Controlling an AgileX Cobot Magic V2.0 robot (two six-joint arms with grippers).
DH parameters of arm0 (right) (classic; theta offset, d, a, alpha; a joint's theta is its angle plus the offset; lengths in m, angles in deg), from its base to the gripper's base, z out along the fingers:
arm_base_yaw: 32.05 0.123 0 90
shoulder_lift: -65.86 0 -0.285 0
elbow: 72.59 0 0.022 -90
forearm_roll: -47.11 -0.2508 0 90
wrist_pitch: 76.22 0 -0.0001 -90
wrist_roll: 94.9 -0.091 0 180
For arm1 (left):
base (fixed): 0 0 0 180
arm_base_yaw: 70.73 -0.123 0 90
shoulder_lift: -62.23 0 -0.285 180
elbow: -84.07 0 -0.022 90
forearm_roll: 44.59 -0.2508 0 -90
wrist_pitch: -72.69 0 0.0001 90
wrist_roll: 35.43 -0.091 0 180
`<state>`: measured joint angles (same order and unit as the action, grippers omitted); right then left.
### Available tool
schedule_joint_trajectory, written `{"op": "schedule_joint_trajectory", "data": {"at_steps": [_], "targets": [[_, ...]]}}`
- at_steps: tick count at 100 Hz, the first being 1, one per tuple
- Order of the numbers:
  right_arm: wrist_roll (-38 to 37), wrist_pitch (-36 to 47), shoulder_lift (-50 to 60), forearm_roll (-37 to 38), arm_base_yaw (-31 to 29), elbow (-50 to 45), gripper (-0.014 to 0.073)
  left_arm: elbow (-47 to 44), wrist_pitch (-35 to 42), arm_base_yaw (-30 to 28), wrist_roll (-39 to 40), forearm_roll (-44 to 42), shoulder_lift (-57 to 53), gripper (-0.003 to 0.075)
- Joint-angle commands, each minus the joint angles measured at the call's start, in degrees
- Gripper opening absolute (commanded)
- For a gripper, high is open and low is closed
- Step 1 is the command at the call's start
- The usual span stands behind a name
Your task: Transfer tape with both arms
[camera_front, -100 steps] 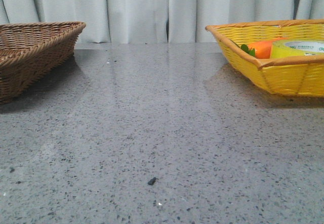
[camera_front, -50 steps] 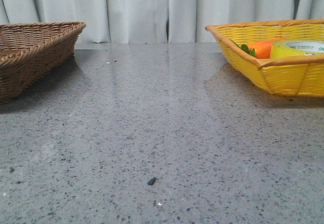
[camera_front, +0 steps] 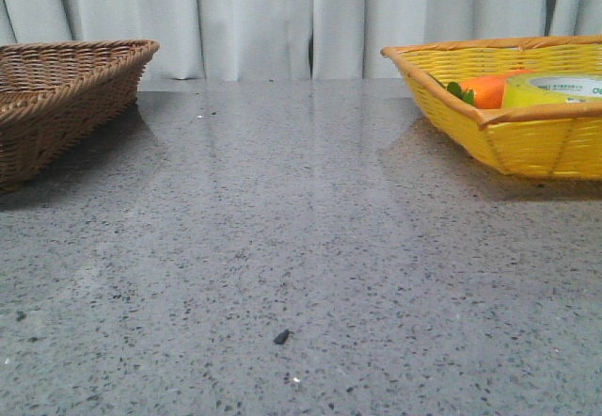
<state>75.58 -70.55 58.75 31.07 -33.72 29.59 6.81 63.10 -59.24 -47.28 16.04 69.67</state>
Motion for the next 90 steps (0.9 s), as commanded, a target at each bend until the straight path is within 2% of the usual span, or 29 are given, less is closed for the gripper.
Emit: {"op": "schedule_joint_trajectory", "data": {"at_steps": [1,11,21,26,33,38,45,57,64,90], "targets": [[-0.6,3.0,1.1,-12.7,0.0,1.8,-0.0066,1.8,3.4,-0.1,-1.1,0.4,-1.6,-0.002],[-0.6,-0.4,0.9,-13.2,0.0,7.7,-0.0066,7.2,0.6,-0.1,-3.1,-9.5,-0.1,-0.002],[-0.6,-9.5,-1.9,-9.8,0.0,14.6,-0.0066,14.2,-4.1,-0.1,-3.1,-21.7,4.4,0.0014],[-0.5,-14.8,-4.4,-6.8,0.0,18.3,-0.0062,17.4,-5.9,-0.1,-3.1,-25.5,7.9,0.0073],[1.2,-21.2,-9.1,-3.9,0.0,23.6,-0.0037,21.7,-7.8,-0.1,-3.1,-27.0,13.0,0.0205],[4.9,-25.1,-13.0,-3.9,0.0,27.5,0.0003,24.7,-8.9,-0.1,-3.1,-27.1,16.7,0.0318],[9.5,-30.7,-18.9,-3.9,0.0,33.5,0.0088,28.0,-9.9,-0.1,-3.1,-27.1,21.8,0.0405],[12.6,-38.9,-28.9,-3.9,0.7,43.8,0.0277,32.5,-11.9,-0.1,-3.1,-27.1,28.7,0.042],[12.6,-42.3,-34.1,-3.9,2.1,49.4,0.0351,34.2,-12.7,-0.1,-3.1,-27.1,31.3,0.042],[14.6,-59.9,-56.5,-1.0,6.5,68.0,0.0362,35.1,-12.5,2.6,-3.1,-27.1,32.3,0.042]]}}
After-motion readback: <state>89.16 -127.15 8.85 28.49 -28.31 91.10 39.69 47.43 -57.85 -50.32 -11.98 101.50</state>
